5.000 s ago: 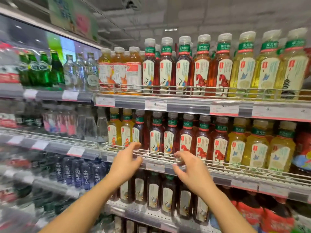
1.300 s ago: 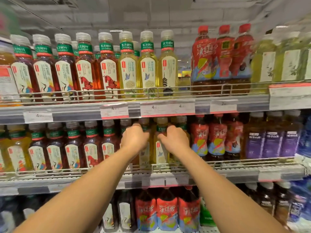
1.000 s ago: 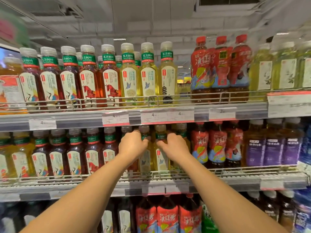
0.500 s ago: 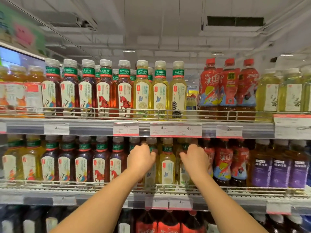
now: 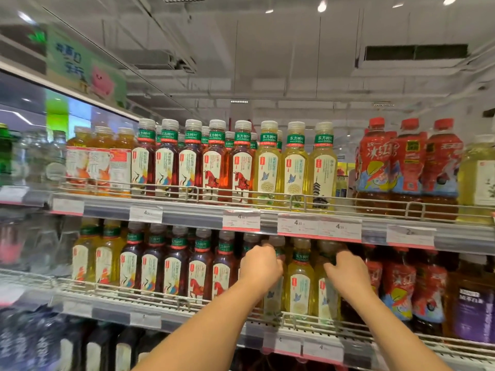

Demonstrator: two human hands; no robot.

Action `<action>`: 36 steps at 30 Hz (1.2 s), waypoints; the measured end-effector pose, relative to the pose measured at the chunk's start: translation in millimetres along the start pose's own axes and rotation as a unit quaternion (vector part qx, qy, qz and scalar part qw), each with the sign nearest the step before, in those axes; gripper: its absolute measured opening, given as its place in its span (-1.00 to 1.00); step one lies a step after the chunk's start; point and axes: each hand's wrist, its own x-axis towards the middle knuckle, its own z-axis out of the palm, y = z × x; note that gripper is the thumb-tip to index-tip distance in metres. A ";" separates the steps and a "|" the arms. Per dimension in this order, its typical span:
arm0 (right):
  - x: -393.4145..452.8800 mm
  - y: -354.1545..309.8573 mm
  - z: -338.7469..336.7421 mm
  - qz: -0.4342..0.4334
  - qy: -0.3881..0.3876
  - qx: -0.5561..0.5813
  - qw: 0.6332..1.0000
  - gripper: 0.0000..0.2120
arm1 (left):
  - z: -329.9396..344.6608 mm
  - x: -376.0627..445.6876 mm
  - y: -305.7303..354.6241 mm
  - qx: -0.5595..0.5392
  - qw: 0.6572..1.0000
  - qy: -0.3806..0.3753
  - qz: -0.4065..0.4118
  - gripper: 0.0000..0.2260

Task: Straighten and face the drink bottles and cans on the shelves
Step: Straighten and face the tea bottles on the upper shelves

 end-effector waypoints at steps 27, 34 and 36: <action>-160.0 14.9 10.5 0.000 0.021 0.111 0.994 -0.66 | 51.0 -98.1 -9.2 -0.152 0.958 -0.023 0.243 -0.59; -207.8 51.5 -41.3 0.052 0.054 0.076 0.994 -0.71 | 74.6 -141.0 34.5 -0.202 0.929 -0.079 0.299 -0.64; -221.4 64.2 -60.0 0.073 0.069 0.086 0.991 -0.76 | 75.7 -148.2 48.4 -0.180 0.922 -0.119 0.321 -0.68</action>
